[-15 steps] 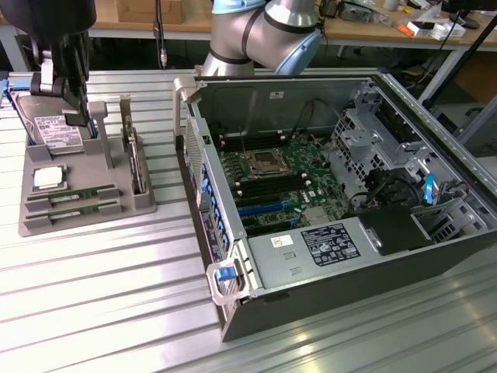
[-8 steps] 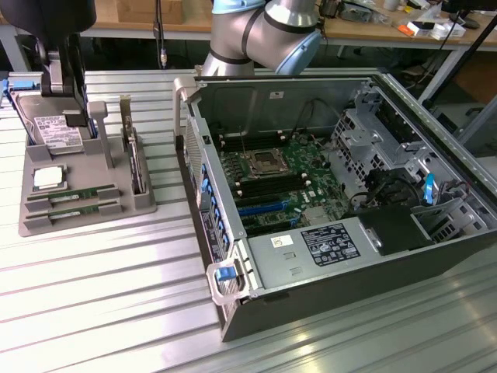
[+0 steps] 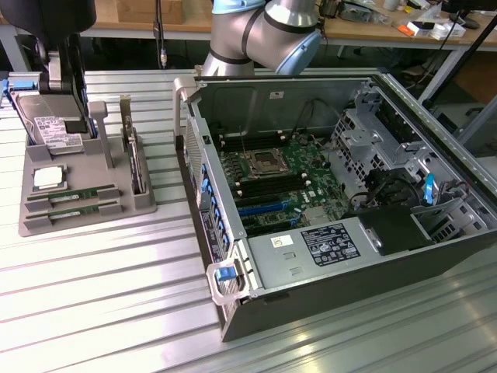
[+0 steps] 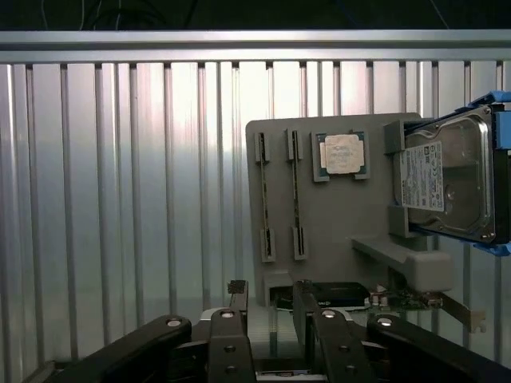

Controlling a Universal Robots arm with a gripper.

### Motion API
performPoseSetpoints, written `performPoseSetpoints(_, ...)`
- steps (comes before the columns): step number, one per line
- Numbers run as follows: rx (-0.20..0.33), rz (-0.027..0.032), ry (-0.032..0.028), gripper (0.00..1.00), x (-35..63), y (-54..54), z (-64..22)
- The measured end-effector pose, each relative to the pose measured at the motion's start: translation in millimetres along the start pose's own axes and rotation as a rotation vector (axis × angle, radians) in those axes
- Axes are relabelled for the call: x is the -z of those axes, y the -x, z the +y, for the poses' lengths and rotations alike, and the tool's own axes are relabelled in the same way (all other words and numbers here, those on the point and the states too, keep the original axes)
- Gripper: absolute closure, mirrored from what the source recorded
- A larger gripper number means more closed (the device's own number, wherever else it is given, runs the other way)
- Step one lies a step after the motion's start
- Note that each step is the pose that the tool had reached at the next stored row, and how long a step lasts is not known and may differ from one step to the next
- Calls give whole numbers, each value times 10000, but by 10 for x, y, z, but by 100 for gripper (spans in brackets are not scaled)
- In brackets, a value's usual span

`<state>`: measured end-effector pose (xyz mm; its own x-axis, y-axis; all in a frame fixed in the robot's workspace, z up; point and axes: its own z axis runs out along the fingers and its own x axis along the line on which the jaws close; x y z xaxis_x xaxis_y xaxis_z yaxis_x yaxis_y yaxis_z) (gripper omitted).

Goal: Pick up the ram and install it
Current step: 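Pick up the ram and move it above insertion slot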

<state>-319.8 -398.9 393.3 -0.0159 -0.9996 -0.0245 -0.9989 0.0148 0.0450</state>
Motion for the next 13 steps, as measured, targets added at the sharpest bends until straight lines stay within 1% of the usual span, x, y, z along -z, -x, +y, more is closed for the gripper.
performPoseSetpoints(1,0,0,0,64,0,0,0)
performPoseSetpoints(4,0,0,-1,64,-13,0,-1)
performPoseSetpoints(10,1,-2,1,64,-134,-3,-5)
performPoseSetpoints(13,0,-14,0,64,-188,-4,-6)
